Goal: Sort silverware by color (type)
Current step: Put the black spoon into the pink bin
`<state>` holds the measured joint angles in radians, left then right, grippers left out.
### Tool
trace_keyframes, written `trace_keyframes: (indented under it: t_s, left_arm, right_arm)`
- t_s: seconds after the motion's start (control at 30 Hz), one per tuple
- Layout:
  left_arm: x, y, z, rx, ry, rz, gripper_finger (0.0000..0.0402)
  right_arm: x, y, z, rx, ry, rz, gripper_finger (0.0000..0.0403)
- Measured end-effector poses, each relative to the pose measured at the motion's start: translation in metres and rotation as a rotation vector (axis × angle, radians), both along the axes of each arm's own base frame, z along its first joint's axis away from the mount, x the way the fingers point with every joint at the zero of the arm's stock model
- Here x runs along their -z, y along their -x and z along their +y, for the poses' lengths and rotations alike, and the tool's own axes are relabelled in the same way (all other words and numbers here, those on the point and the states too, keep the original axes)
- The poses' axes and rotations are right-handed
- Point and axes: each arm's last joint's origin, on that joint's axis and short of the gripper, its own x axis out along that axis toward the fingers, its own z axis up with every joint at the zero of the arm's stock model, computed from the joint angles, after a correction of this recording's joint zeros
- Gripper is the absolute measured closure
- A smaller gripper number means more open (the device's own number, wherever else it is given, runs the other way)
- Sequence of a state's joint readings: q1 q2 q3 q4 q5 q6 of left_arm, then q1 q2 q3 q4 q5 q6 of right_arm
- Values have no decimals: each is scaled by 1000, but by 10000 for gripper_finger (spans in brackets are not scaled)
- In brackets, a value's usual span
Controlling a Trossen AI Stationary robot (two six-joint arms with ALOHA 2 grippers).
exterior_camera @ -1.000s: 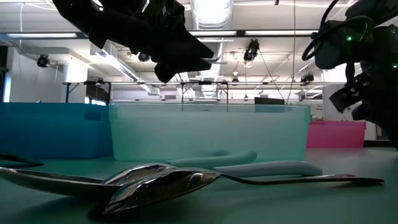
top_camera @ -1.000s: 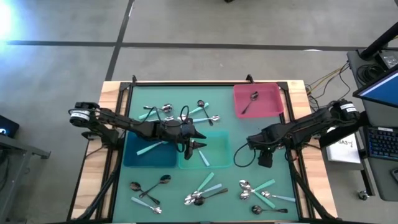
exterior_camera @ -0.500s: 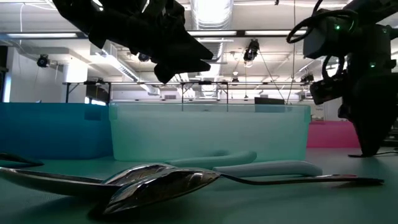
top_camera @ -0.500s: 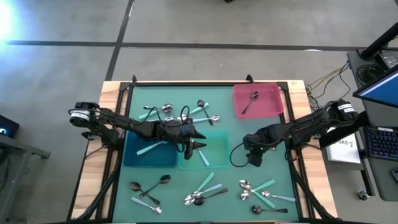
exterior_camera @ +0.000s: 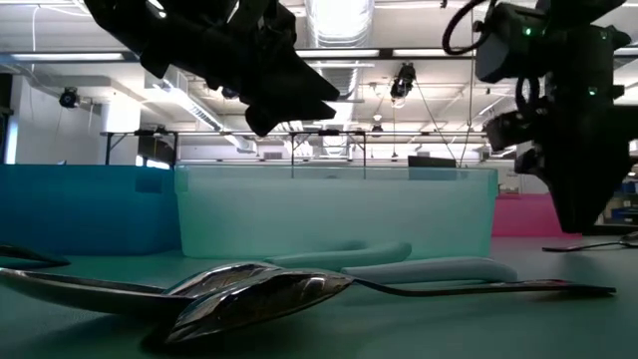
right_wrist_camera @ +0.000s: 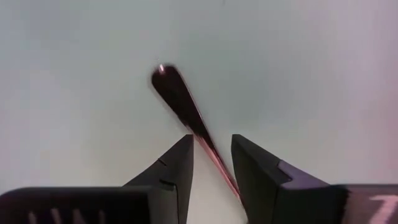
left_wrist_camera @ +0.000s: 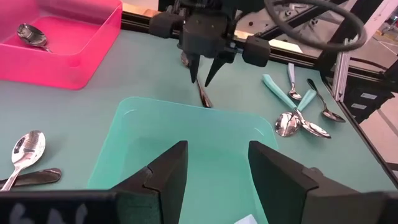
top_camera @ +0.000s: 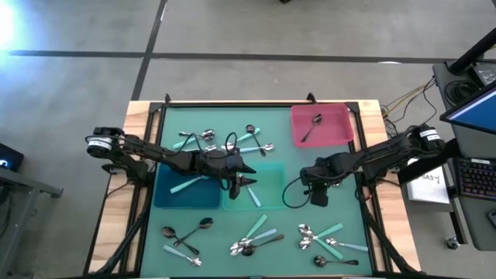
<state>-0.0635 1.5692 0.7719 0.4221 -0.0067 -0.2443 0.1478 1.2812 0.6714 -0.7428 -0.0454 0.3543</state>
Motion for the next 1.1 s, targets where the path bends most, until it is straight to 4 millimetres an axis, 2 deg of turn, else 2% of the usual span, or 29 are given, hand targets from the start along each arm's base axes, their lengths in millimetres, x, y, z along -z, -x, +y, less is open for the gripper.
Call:
trace_keyframes:
  t_s: [0.43, 0.53, 0.67, 0.73, 0.87, 1.1]
  left_arm:
    - [3, 1, 0, 0, -2, 29, 246]
    - [3, 1, 0, 0, -2, 29, 246]
    - [3, 1, 0, 0, -2, 29, 246]
    - [3, 1, 0, -1, -2, 29, 246]
    - [3, 1, 0, -1, -2, 31, 246]
    - [3, 1, 0, -1, -2, 33, 246]
  right_arm:
    - [38, -7, 1, -105, 21, 180, 309]
    - [46, -8, 2, -122, 22, 215, 332]
    - [52, -10, 2, -127, 21, 240, 382]
    - [52, -10, 2, -126, 20, 240, 388]
    - [43, -12, 2, -120, 26, 211, 391]
    - [-5, -23, -3, -88, 100, 18, 393]
